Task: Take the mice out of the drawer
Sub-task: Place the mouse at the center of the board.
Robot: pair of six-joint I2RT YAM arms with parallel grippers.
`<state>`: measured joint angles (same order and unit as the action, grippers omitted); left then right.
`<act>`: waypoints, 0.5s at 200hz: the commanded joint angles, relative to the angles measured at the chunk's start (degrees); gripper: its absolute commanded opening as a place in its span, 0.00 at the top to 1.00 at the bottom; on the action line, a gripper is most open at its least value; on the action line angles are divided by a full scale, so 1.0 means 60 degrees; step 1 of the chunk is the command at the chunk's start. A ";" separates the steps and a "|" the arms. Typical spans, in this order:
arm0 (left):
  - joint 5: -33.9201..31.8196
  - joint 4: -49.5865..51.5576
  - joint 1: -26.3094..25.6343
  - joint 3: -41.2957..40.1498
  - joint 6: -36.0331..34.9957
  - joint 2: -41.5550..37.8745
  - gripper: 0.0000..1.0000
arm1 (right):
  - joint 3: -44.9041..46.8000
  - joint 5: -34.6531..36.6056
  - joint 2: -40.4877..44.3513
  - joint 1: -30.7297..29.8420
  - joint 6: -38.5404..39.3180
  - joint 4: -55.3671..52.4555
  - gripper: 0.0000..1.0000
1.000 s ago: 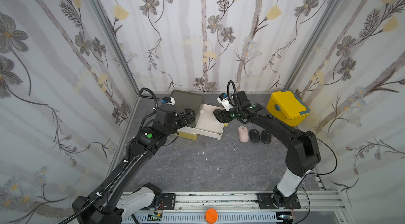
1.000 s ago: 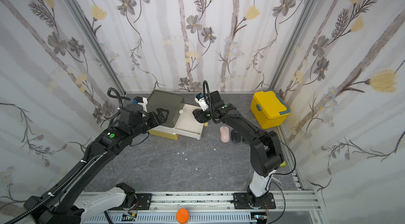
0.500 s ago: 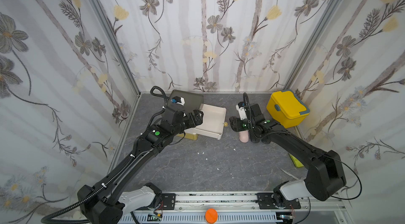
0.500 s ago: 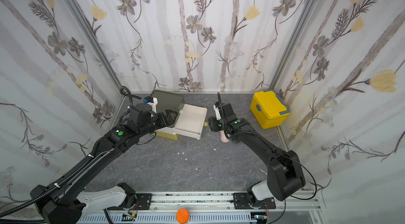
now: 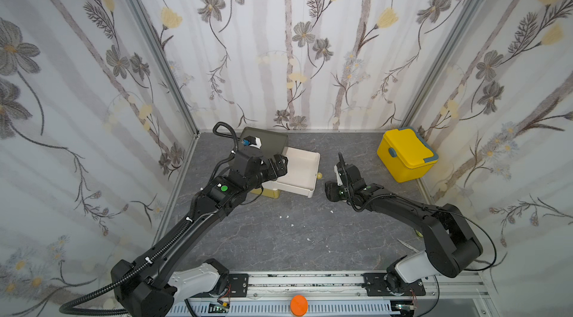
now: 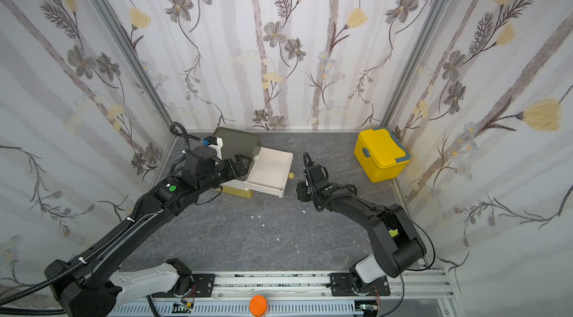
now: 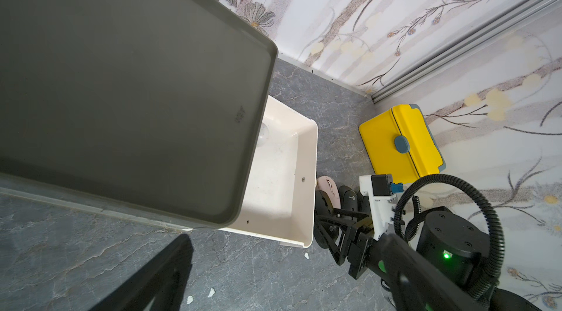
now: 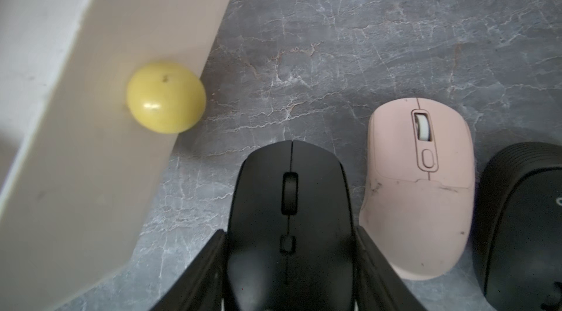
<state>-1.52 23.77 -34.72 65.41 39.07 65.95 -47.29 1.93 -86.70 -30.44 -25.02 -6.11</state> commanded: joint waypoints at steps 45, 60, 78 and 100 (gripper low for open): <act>-0.0230 -0.0256 0.0016 -0.0060 -0.0008 -0.0085 0.00 | -0.0050 0.0572 -0.0471 -0.0033 -0.0262 0.1335 0.46; -0.0285 -0.0248 0.0015 -0.0067 -0.0008 -0.0106 0.00 | -0.0110 0.0608 -0.0672 -0.0042 -0.0284 0.1373 0.46; -0.0324 -0.0226 0.0019 -0.0076 -0.0021 -0.0108 0.00 | -0.0118 0.0604 -0.1001 -0.0074 -0.0310 0.1494 0.46; -0.0312 -0.0186 0.0030 -0.0047 -0.0035 -0.0108 0.00 | -0.0139 0.0770 -0.1219 -0.0105 -0.0340 0.1487 0.46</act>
<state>-2.59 23.79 -34.65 65.10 39.07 65.54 -47.68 4.93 -93.01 -30.81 -26.39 0.84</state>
